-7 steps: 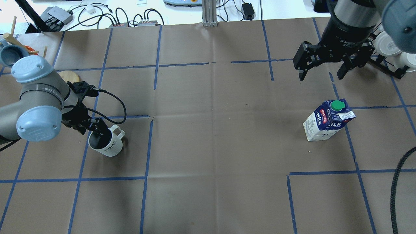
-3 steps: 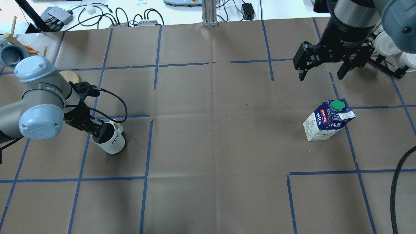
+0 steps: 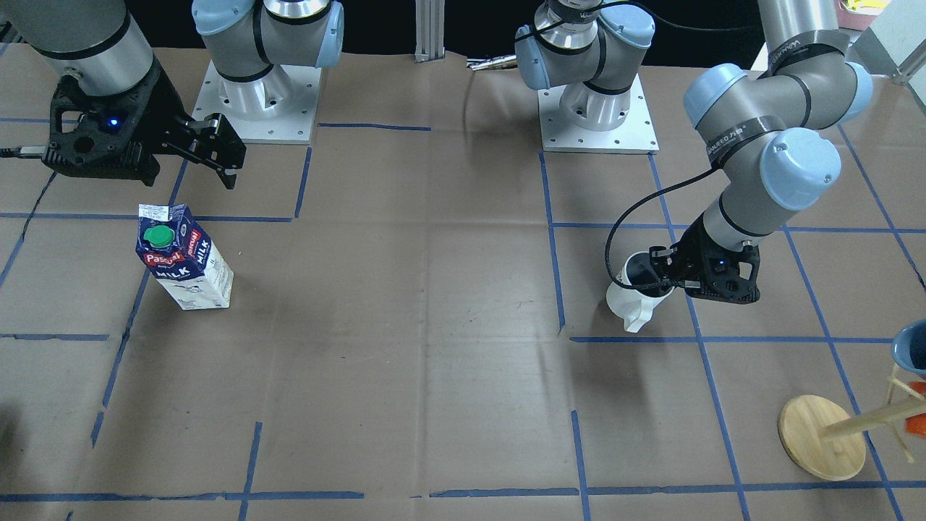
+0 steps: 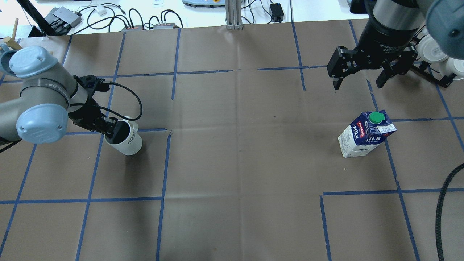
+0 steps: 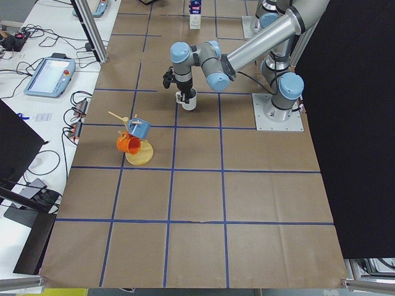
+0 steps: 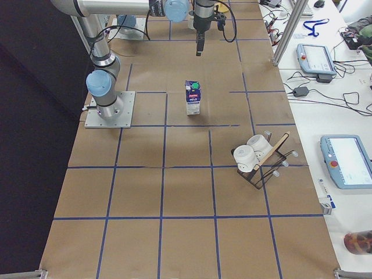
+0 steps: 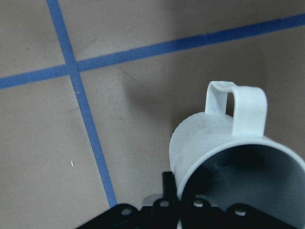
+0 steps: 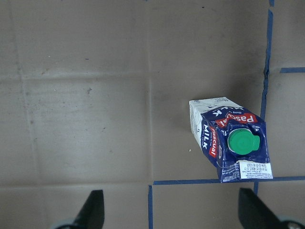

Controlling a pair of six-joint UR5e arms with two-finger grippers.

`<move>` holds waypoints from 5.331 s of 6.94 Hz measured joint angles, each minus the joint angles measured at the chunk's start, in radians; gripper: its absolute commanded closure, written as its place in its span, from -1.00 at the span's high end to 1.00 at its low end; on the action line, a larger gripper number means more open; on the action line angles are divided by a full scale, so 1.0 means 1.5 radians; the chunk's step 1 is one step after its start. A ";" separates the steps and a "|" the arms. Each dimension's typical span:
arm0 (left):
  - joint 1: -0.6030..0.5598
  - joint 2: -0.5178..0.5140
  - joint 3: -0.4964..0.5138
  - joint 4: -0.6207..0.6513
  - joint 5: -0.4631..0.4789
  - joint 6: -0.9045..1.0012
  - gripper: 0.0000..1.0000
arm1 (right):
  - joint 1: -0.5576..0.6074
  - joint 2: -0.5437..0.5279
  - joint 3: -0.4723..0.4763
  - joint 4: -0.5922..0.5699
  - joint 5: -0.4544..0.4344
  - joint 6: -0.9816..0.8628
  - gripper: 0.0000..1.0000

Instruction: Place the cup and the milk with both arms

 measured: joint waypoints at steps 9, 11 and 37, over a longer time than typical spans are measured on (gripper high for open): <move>-0.299 -0.334 0.434 -0.021 -0.026 -0.265 -1.00 | 0.000 0.000 0.001 0.000 0.000 0.000 1.00; -0.302 -0.354 0.440 -0.015 -0.026 -0.272 -1.00 | 0.000 0.000 0.001 0.000 0.000 0.000 1.00; -0.084 0.392 -0.002 -0.442 0.011 -0.162 0.99 | -0.170 -0.013 0.235 -0.229 0.038 -0.265 1.00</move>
